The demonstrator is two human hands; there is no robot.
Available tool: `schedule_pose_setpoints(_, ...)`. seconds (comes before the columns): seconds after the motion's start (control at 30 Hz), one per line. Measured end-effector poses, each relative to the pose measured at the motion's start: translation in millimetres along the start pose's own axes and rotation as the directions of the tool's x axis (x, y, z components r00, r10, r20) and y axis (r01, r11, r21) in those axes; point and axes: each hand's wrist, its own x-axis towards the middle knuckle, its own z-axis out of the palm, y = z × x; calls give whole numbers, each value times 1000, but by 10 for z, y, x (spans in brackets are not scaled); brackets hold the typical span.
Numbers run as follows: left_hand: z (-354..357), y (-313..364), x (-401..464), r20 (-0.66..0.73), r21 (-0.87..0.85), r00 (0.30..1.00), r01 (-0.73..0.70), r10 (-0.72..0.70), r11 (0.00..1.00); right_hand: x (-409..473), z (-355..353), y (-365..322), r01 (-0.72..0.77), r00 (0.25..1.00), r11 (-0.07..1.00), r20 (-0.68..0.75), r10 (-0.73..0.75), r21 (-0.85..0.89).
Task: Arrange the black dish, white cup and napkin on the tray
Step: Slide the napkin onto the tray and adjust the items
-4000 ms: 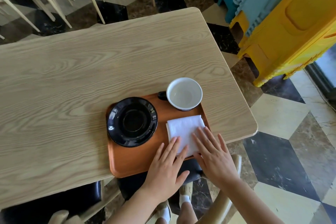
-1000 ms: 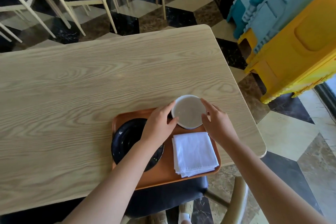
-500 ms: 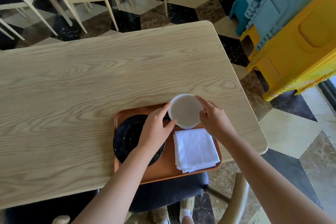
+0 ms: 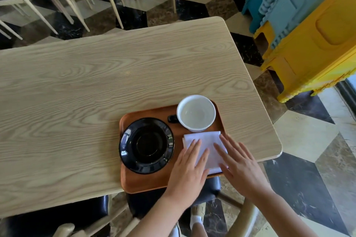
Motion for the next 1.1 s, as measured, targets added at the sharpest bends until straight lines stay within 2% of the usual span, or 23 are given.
schedule_pose_setpoints(0.07, 51, -8, 27, 66, 22, 997, 48, -50, 999, -6, 32, -16, -14, 999, 1000, 28, 15, -18)
schedule_pose_setpoints(0.23, 27, -48, 25, 133, 84, 990, 40, -51, 996, 8, 65, -80, -55, 998, 998, 30, 56, -18)
schedule_pose_setpoints(0.8, 5, -171, -109, 147, 118, 986, 57, -74, 991, 14, 163, -255, -15, 998, 994, -57, 9, -104)
schedule_pose_setpoints(1.0, -29, -140, -90, 181, 106, 981, 55, -74, 993, 38, 138, -276, -43, 999, 996, -35, 40, -80)
schedule_pose_setpoints(1.1, -185, -77, -50, 220, 87, 972, 64, -82, 994, 83, 33, -294, -81, 996, 996, 30, 83, -46)
